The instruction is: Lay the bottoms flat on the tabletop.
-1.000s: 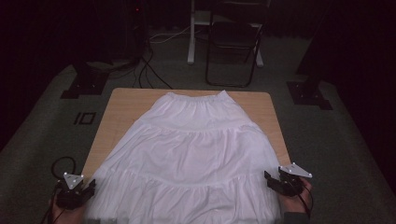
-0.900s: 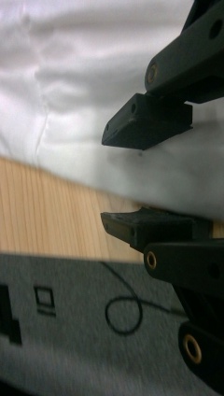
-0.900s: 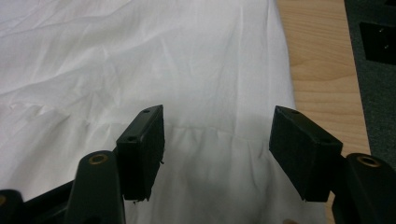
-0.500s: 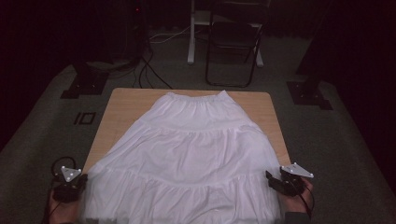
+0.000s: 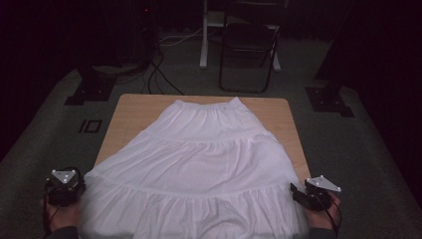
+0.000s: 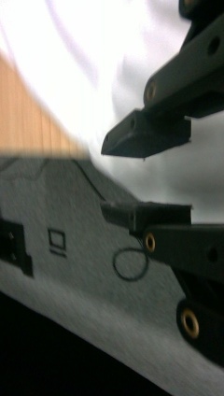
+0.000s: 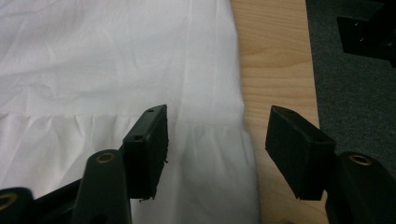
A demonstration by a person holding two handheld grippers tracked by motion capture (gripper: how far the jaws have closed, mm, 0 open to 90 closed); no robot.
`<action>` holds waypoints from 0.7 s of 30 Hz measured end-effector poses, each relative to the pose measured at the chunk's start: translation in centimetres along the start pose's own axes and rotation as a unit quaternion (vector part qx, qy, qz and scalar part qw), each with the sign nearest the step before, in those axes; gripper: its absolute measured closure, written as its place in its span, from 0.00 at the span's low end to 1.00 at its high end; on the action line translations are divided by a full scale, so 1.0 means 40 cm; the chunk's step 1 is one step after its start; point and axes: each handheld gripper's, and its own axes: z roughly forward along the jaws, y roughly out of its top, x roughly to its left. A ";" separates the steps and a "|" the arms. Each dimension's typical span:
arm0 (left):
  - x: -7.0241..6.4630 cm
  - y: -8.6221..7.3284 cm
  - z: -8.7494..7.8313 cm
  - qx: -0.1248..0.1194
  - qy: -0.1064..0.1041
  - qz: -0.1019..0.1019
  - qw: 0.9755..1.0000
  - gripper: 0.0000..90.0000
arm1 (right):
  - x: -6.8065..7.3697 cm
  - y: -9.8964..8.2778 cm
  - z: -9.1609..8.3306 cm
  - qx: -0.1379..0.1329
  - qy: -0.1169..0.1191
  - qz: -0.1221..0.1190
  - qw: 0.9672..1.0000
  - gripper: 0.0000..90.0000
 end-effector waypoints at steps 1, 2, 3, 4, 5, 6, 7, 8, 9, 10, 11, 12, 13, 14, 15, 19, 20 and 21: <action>-0.018 0.001 -0.005 -0.005 -0.007 0.005 1.000 0.70 | -0.002 -0.002 -0.002 0.003 -0.001 -0.001 1.000 0.47; -0.035 0.002 -0.008 -0.009 -0.013 0.008 1.000 0.69 | -0.003 -0.004 -0.004 0.006 -0.003 -0.002 1.000 0.49; -0.053 0.003 -0.012 -0.013 -0.020 0.013 1.000 0.68 | -0.004 -0.006 -0.006 0.008 -0.006 -0.003 1.000 0.50; -0.070 0.004 -0.017 -0.019 -0.032 0.017 0.999 0.68 | -0.006 -0.008 -0.009 0.010 -0.007 -0.003 1.000 0.53; -0.088 0.004 -0.019 -0.025 -0.046 0.019 0.998 0.68 | -0.007 -0.011 -0.012 0.012 -0.009 -0.002 1.000 0.55; -0.105 0.005 -0.021 -0.027 -0.056 0.026 0.998 0.68 | -0.008 -0.014 -0.016 0.015 -0.011 -0.003 1.000 0.57; -0.121 0.006 -0.023 -0.028 -0.067 0.032 0.997 0.68 | -0.010 -0.017 -0.019 0.018 -0.015 -0.004 1.000 0.59; -0.136 0.006 -0.023 -0.033 -0.081 0.030 0.996 0.67 | -0.012 -0.021 -0.022 0.023 -0.018 -0.001 1.000 0.61; -0.149 0.005 -0.023 -0.035 -0.095 0.030 0.994 0.67 | -0.014 -0.025 -0.024 0.025 -0.018 -0.001 1.000 0.63; -0.162 0.004 -0.022 -0.036 -0.105 0.033 0.993 0.67 | -0.016 -0.029 -0.027 0.029 -0.017 0.001 0.999 0.64; -0.174 0.002 -0.019 -0.035 -0.113 0.033 0.992 0.67 | -0.017 -0.034 -0.030 0.033 -0.016 0.002 0.999 0.64; -0.184 -0.001 -0.015 -0.035 -0.123 0.033 0.991 0.67 | -0.017 -0.039 -0.033 0.036 -0.016 0.003 0.999 0.63; -0.193 -0.005 -0.011 -0.031 -0.131 0.033 0.990 0.67 | -0.017 -0.044 -0.036 0.040 -0.015 0.004 0.999 0.61; -0.193 -0.005 -0.011 -0.031 -0.131 0.033 0.990 0.66 | -0.017 -0.044 -0.036 0.040 -0.015 0.004 0.999 0.61; -0.207 -0.011 -0.006 -0.025 -0.143 0.038 0.989 0.66 | -0.018 -0.049 -0.039 0.044 -0.014 0.007 0.999 0.59; -0.222 -0.013 0.001 -0.016 -0.156 0.052 0.986 0.64 | -0.017 -0.072 -0.049 0.056 -0.003 0.022 0.998 0.53; -0.224 -0.014 0.004 -0.014 -0.157 0.053 0.986 0.63 | -0.017 -0.073 -0.052 0.055 -0.001 0.024 0.998 0.53; -0.224 -0.016 0.008 -0.011 -0.160 0.053 0.986 0.62 | -0.016 -0.072 -0.054 0.059 -0.003 0.025 0.998 0.52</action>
